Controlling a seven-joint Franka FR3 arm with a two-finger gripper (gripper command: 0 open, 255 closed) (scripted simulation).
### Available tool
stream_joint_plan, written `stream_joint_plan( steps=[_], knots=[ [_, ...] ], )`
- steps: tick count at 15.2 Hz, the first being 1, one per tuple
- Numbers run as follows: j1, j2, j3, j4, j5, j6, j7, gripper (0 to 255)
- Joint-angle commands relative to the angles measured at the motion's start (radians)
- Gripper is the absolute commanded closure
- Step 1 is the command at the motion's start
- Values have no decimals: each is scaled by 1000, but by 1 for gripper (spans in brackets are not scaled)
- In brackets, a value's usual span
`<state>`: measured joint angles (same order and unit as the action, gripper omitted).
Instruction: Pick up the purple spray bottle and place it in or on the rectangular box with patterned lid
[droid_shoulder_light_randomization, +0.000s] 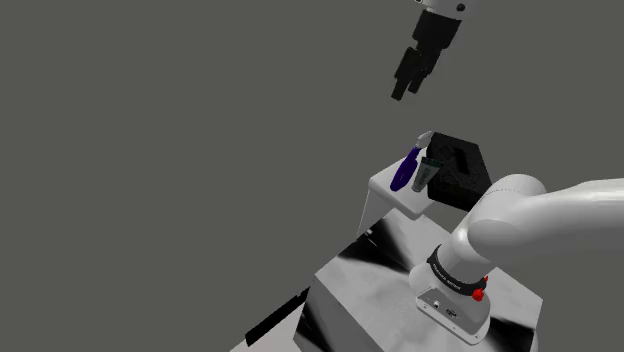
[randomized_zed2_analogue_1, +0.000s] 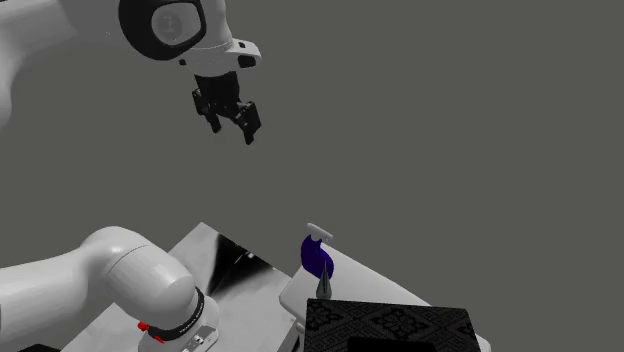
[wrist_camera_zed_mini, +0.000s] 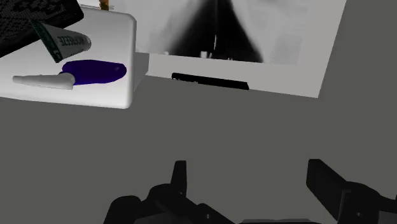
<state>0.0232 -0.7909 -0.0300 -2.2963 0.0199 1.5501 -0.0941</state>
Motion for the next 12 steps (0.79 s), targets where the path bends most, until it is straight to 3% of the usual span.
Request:
stream_joint_plan(
  steps=[1, 7, 12],
  knots=[
    [0, 0, 0, 0, 0, 0, 0, 0],
    [40, -159, -113, -212, -156, 87, -319, 0],
    [54, -250, -248, -344, -319, 179, -593, 0]
  ],
)
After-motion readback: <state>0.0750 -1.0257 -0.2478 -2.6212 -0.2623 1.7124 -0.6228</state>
